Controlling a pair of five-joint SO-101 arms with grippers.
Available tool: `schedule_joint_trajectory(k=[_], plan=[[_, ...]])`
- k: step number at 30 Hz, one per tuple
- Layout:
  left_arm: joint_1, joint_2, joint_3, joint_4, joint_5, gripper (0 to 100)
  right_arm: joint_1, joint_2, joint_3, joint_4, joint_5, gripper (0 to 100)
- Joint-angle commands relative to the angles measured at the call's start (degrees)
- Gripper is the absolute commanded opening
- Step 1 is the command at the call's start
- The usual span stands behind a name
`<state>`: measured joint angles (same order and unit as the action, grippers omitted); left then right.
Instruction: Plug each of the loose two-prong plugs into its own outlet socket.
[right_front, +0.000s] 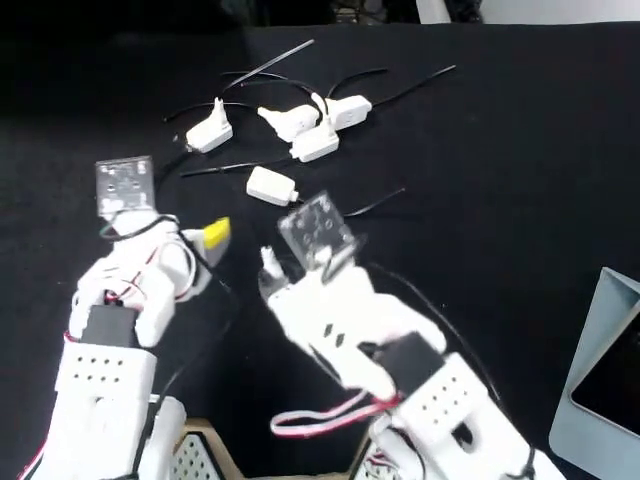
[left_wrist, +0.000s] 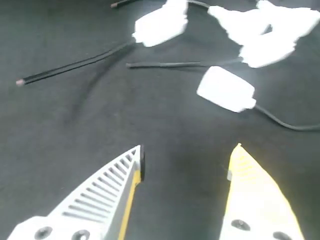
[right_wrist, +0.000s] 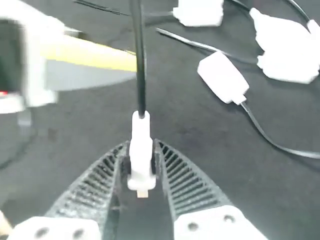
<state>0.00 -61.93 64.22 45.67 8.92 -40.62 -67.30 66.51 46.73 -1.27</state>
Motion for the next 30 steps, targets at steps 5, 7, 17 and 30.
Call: schedule_joint_trajectory(k=[5,7,17,30], plan=[[8.57,-8.26,-3.38,3.08,-0.09,28,-2.73,-10.07,3.74,-1.67,0.35,1.1],[11.38,-12.31,-3.21,5.36,-1.67,28,-2.73,-10.77,3.91,-1.67,0.35,1.1],[19.21,-29.98,1.45,15.47,-11.25,28,-2.55,-10.77,4.0,-1.58,0.26,1.1],[3.3,-24.09,4.26,4.75,-12.04,28,12.57,-10.68,-0.57,0.44,-5.45,1.5]])
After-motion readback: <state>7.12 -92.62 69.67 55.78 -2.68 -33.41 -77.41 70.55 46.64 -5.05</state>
